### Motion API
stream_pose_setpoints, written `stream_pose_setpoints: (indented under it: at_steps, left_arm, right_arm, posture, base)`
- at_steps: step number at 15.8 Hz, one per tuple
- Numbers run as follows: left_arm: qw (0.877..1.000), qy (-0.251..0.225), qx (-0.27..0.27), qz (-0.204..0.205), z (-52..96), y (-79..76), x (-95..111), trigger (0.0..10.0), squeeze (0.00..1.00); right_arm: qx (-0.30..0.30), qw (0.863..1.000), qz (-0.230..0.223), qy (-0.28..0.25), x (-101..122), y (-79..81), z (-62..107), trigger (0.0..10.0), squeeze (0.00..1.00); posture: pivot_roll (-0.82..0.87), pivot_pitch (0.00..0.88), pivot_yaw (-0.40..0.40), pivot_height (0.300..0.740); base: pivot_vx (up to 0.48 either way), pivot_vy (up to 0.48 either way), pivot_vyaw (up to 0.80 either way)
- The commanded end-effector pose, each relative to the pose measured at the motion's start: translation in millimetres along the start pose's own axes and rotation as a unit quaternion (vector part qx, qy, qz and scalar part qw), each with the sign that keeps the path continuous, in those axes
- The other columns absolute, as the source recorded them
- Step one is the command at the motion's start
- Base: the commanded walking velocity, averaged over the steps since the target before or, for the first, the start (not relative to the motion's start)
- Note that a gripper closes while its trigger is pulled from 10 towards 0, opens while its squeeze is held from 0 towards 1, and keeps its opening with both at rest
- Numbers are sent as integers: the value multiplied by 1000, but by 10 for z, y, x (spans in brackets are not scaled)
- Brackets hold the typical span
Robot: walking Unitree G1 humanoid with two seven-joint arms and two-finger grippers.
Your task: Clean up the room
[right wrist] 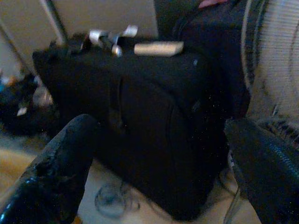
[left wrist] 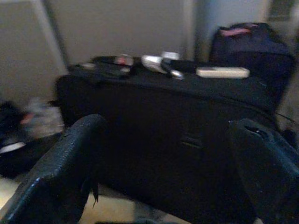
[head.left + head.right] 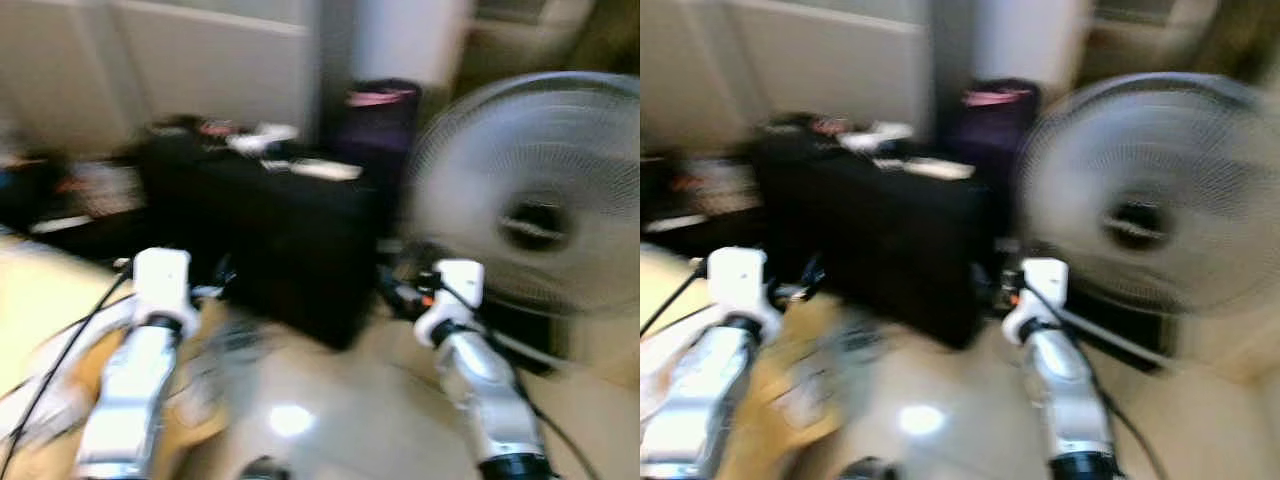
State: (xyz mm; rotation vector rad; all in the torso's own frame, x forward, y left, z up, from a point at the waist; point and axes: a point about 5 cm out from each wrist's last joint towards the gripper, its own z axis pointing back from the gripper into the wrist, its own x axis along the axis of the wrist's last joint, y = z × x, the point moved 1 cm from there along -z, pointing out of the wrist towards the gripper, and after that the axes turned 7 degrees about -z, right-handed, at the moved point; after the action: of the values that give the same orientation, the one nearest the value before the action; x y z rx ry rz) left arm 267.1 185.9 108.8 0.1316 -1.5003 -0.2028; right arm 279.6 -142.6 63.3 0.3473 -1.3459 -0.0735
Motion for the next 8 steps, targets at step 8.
stream_pose_setpoints:
  at_steps: [8]
  left_arm:
    - [999, 34, -13, -40, -126, 23, 212, 10000, 0]
  right_arm:
    - [-25, 998, -47, 23, 10, 148, -17, 10000, 1000]
  posture:
    - [-110, 0, 31, 740]
  base:
    - [0, 0, 800]
